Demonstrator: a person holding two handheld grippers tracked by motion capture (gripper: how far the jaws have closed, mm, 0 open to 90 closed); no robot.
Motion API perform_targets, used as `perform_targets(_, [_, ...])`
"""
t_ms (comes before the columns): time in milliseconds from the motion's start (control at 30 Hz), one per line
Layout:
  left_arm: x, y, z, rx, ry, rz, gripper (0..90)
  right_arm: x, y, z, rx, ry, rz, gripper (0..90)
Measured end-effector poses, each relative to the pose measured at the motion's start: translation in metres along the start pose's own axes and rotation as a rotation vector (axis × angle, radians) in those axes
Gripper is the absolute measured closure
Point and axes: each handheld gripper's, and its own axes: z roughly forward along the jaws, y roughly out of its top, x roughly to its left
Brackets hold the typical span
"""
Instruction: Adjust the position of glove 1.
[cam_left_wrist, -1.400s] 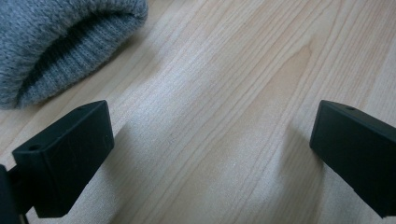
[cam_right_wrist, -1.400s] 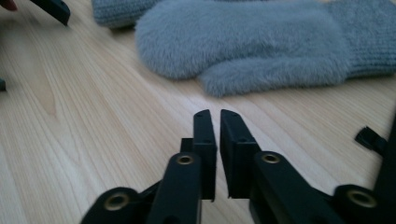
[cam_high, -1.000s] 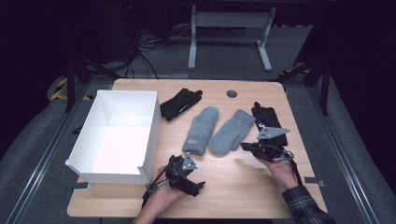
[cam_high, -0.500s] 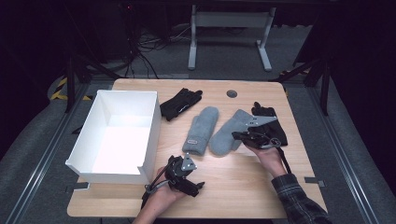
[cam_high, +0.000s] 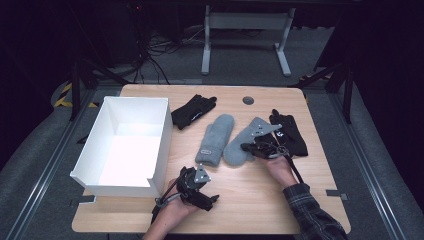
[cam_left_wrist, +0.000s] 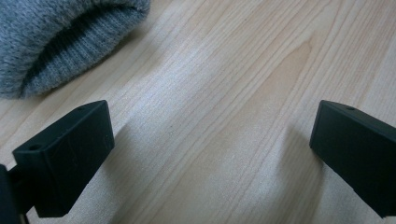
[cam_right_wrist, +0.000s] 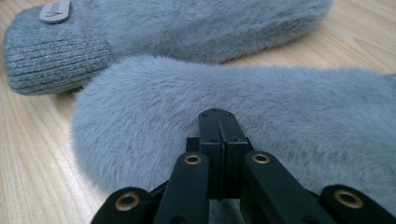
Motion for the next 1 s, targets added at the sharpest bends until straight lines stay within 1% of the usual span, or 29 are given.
perform_targets(100, [0.000, 0.000, 0.000, 0.000, 0.000, 0.000, 0.1, 0.003, -0.001, -0.001, 0.008, 0.004, -0.004, 90.0])
perform_targets(267, [0.000, 0.000, 0.000, 0.000, 0.001, 0.000, 0.1, 0.013, -0.003, -0.003, 0.014, 0.037, -0.011, 90.0])
perform_targets(600, [0.000, 0.000, 0.000, 0.000, 0.001, -0.001, 0.1, 0.047, -0.011, -0.016, 0.049, 0.084, -0.063, 90.0])
perform_targets(900, [0.000, 0.000, 0.000, 0.000, -0.002, 0.002, 0.1, 0.077, -0.020, -0.026, 0.066, 0.121, -0.090, 90.0])
perform_targets(1000, [0.000, 0.000, 0.000, 0.001, -0.003, 0.002, 0.9, 0.079, -0.019, -0.029, 0.057, 0.118, -0.104, 90.0])
